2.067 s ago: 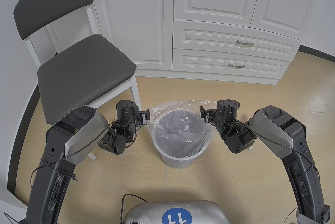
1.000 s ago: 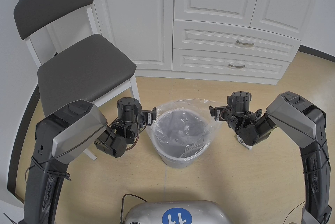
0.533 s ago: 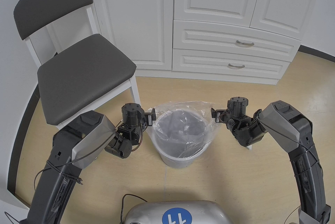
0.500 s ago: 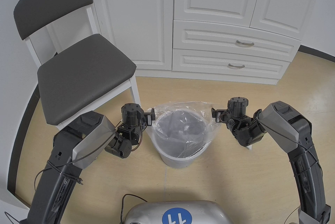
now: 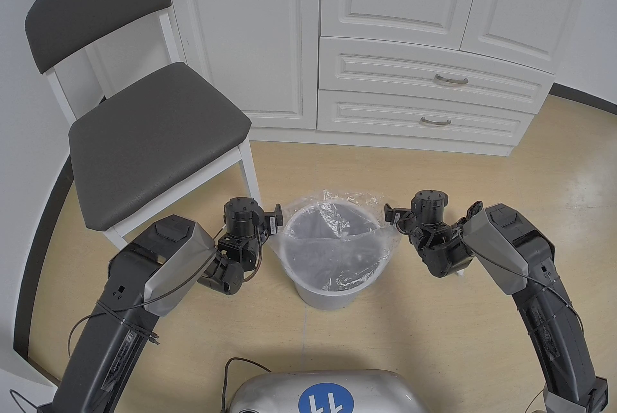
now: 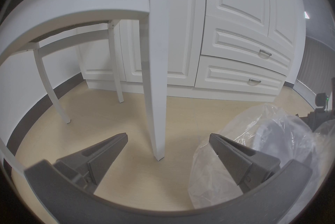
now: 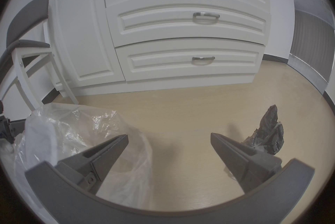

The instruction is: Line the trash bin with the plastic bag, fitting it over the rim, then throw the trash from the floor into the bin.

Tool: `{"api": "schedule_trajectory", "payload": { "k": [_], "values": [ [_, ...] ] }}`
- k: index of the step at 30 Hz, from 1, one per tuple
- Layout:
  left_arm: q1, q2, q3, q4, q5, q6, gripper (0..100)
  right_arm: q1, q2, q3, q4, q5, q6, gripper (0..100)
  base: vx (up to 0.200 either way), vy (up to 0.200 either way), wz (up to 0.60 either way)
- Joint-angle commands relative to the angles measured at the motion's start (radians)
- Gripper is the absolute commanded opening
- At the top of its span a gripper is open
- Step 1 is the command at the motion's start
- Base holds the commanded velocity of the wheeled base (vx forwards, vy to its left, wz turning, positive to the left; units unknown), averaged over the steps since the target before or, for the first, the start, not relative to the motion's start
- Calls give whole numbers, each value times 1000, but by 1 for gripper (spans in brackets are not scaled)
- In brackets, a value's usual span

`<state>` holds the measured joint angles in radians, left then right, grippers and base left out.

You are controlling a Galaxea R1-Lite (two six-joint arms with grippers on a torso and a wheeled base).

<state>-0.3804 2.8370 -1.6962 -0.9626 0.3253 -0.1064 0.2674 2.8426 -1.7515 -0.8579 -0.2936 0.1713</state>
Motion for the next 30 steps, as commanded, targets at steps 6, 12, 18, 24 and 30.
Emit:
{"api": "schedule_trajectory", "payload": {
  "k": [6, 12, 18, 24, 30],
  "values": [
    [0, -10, 20, 76, 46, 4, 100, -13, 20, -3, 26, 1, 1, 100, 0, 0, 0],
    [3, -84, 107, 99, 51, 8, 100, -24, -17, 35, 30, -1, -3, 100, 0, 0, 0],
    [5, -186, 248, 96, 24, 50, 100, -24, -123, 168, 28, -1, -47, 100, 0, 0, 0],
    [2, -277, 385, 94, -42, 83, 100, -24, -250, 349, 40, 11, -118, 100, 0, 0, 0],
    [0, -312, 469, 94, -78, 143, 100, -8, -321, 483, 85, 18, -197, 100, 0, 0, 0]
  ]
}}
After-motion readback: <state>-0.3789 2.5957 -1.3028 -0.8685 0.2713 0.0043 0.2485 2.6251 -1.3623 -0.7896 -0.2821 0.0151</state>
